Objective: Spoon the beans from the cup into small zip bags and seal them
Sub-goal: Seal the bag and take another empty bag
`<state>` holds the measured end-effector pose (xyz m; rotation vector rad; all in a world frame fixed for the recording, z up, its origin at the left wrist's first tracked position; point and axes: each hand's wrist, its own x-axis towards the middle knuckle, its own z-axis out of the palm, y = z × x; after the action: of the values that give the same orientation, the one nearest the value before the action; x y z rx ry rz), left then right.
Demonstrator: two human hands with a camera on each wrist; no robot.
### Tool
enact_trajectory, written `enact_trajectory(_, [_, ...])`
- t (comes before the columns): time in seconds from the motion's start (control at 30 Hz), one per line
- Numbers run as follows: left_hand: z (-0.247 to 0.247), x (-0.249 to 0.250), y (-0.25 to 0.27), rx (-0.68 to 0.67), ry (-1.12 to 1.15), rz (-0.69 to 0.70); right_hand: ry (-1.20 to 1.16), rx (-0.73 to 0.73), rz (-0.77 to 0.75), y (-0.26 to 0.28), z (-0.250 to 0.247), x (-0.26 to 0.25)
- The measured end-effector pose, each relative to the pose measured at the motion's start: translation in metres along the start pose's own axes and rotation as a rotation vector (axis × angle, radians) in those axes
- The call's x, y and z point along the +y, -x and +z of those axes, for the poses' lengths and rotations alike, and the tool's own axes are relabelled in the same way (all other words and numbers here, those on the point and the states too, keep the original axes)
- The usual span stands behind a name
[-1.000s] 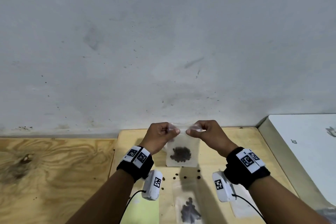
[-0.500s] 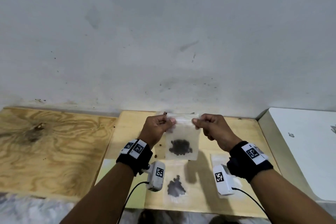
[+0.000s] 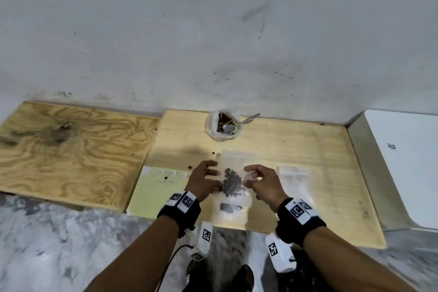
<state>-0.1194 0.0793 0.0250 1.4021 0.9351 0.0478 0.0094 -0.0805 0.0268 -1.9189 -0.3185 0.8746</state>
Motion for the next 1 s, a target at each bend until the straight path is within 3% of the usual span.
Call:
enact_trajectory(0.17, [0.000,-0.038,-0.004,-0.044,-0.346,0.004,0.300,-0.057,0.033,-0.001,0.022,0.033])
enact_trajectory(0.37, [-0.001,-0.072,-0.010,-0.095,-0.466,-0.021,0.527,-0.087,0.076,0.006,0.044,0.060])
enact_trajectory(0.53, [-0.007,-0.072,-0.016,-0.173,-0.549,0.006,0.627,-0.133,0.121,0.008,0.044,0.056])
enact_trajectory(0.73, [0.003,-0.044,-0.017,-0.054,-0.572,0.145,0.451,0.006,0.127,0.021,0.000,0.054])
enact_trajectory(0.83, [0.033,-0.021,-0.016,-0.150,-0.445,0.155,0.397,0.114,0.146,0.021,-0.039,0.061])
enact_trajectory(1.0, [0.103,-0.001,-0.029,-0.349,-0.287,-0.040,0.327,0.304,0.209,0.013,-0.102,0.079])
